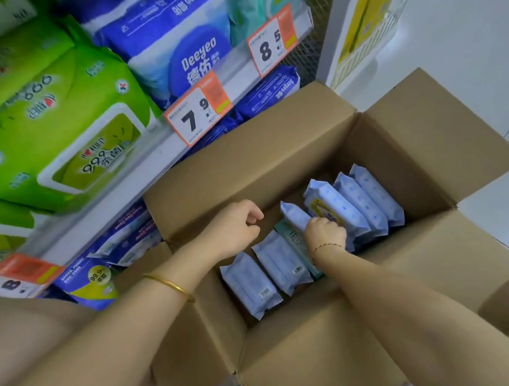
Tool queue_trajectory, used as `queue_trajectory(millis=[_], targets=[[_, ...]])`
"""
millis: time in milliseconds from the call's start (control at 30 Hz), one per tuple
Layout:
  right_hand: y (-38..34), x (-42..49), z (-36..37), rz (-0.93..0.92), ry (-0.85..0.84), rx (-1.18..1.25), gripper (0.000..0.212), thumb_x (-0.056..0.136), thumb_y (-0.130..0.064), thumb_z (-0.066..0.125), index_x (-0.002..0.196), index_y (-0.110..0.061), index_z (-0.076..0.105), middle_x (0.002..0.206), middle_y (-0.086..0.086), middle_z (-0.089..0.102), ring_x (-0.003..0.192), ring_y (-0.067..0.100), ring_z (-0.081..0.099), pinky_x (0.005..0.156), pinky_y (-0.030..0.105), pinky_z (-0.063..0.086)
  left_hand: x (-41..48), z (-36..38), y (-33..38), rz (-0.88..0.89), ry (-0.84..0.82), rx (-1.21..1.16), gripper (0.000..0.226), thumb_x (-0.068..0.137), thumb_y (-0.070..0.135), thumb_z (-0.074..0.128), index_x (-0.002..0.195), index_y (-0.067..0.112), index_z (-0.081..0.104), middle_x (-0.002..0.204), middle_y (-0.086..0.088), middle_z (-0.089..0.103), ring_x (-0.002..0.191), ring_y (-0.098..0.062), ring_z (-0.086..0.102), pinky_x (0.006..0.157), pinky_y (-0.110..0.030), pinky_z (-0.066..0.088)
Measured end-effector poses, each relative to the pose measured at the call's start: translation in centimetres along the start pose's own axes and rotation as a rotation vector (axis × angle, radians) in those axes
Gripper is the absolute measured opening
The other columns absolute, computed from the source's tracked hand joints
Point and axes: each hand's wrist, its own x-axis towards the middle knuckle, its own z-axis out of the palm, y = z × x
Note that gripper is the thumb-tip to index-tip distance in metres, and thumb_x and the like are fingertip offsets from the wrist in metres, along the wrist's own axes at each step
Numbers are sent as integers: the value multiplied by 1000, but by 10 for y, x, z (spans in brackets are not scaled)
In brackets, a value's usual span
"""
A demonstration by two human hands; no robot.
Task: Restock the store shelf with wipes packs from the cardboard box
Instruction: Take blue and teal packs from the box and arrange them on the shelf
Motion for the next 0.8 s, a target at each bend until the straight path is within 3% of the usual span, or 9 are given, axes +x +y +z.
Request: queue_trajectory(millis=[267, 367, 433, 500, 567, 633, 700, 800], targets=[[-4, 5, 0, 28, -72, 54, 31, 95, -7, 41, 125, 0, 46, 118, 14, 63, 104, 31, 63, 81, 39, 53, -1, 0, -12, -35, 0, -75, 26, 91, 11, 53, 117, 16, 57, 117, 0, 56, 97, -9, 53, 79, -23, 42], [-5, -1, -15, -19, -127, 67, 27, 95, -14, 47, 119, -6, 52, 111, 9, 65, 102, 28, 64, 71, 35, 47, -3, 1, -14, -48, -5, -70, 26, 91, 13, 54, 117, 17, 56, 117, 0, 56, 99, -11, 54, 80, -24, 44], [0, -7, -33, -8, -232, 194, 28, 93, -28, 51, 110, -7, 57, 96, 8, 65, 91, 27, 65, 70, 34, 50, -4, 1, -13, -58, -18, -88, 26, 91, 13, 53, 117, 16, 57, 117, 0, 56, 101, -13, 56, 83, -25, 46], [10, -11, -56, 44, -393, 456, 32, 90, -34, 54, 103, -4, 54, 79, 11, 61, 67, 26, 65, 66, 36, 58, -6, 1, -9, -71, -25, -147, 26, 91, 13, 53, 116, 16, 56, 114, -2, 56, 103, -18, 59, 84, -30, 52], [21, -17, -82, 83, -540, 685, 40, 88, -34, 56, 109, -1, 49, 72, 15, 63, 48, 22, 64, 55, 32, 58, -10, 1, -1, -81, -16, -241, 27, 90, 11, 53, 117, 14, 56, 113, -5, 56, 103, -22, 61, 83, -33, 55], [29, -27, -109, 57, -595, 836, 45, 86, -36, 58, 114, -1, 50, 73, 16, 66, 48, 19, 66, 50, 27, 57, -15, -1, 10, -45, -7, -300, 35, 87, 11, 59, 121, 16, 53, 121, -6, 54, 108, -20, 60, 88, -35, 54], [31, -42, -134, 16, -573, 953, 37, 86, -39, 57, 99, -5, 57, 72, 12, 66, 53, 16, 65, 53, 24, 53, -23, -4, 21, 61, -26, -231, 55, 82, 19, 68, 132, 22, 45, 136, -1, 46, 119, -15, 52, 100, -34, 47], [26, -70, -166, -59, -503, 1067, 38, 88, -47, 50, 79, -11, 57, 63, 7, 61, 37, 10, 57, 46, 17, 45, -41, -5, 38, 205, 66, -49, 83, 74, 34, 76, 142, 24, 31, 144, 1, 38, 131, -16, 39, 107, -36, 38]])
